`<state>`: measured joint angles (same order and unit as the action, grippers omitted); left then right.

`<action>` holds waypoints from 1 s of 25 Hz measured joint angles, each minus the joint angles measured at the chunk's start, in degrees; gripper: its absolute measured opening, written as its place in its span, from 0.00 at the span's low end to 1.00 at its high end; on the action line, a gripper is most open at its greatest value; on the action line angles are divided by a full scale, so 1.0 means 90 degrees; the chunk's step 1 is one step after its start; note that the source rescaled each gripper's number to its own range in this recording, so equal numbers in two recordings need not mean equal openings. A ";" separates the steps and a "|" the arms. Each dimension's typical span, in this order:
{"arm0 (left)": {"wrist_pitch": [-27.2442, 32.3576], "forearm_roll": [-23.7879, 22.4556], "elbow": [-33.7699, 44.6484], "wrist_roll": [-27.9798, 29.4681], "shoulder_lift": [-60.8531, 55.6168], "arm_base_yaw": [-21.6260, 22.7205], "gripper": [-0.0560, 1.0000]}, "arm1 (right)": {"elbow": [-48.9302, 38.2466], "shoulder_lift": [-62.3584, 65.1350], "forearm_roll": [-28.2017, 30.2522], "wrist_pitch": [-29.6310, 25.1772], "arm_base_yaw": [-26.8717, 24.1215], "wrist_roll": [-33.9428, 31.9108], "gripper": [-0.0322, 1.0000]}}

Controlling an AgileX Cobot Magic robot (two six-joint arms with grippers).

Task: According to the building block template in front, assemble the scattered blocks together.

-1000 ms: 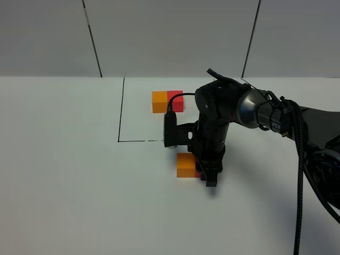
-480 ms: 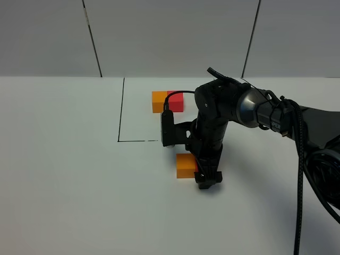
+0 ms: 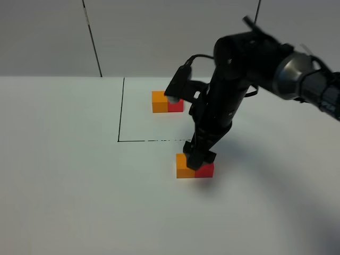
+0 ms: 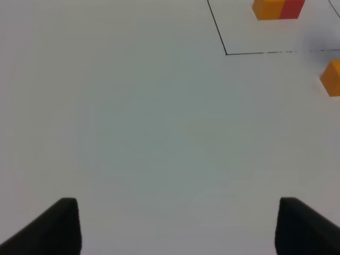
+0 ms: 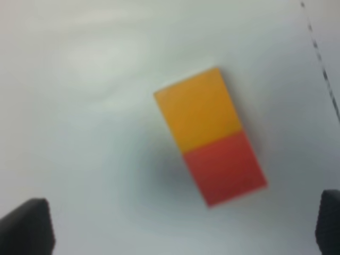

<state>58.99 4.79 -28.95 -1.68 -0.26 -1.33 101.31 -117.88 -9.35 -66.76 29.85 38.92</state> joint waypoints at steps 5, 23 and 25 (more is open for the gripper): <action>0.0000 0.0000 0.0000 0.0000 0.0000 0.0000 0.66 | -0.0143 0.0805 -0.0254 -0.0260 -0.1317 -0.1167 1.00; 0.0000 0.0000 0.0000 0.0000 0.0000 0.0000 0.66 | -0.4844 0.5404 -0.0584 0.1115 -0.5370 -0.2556 1.00; 0.0000 0.0000 0.0000 0.0000 0.0000 0.0000 0.66 | -0.5342 0.6024 -0.0648 0.0965 -0.5370 -0.2605 1.00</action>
<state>58.99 4.79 -28.95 -1.68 -0.26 -1.33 53.23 -63.66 -15.18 -58.08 -18.48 15.48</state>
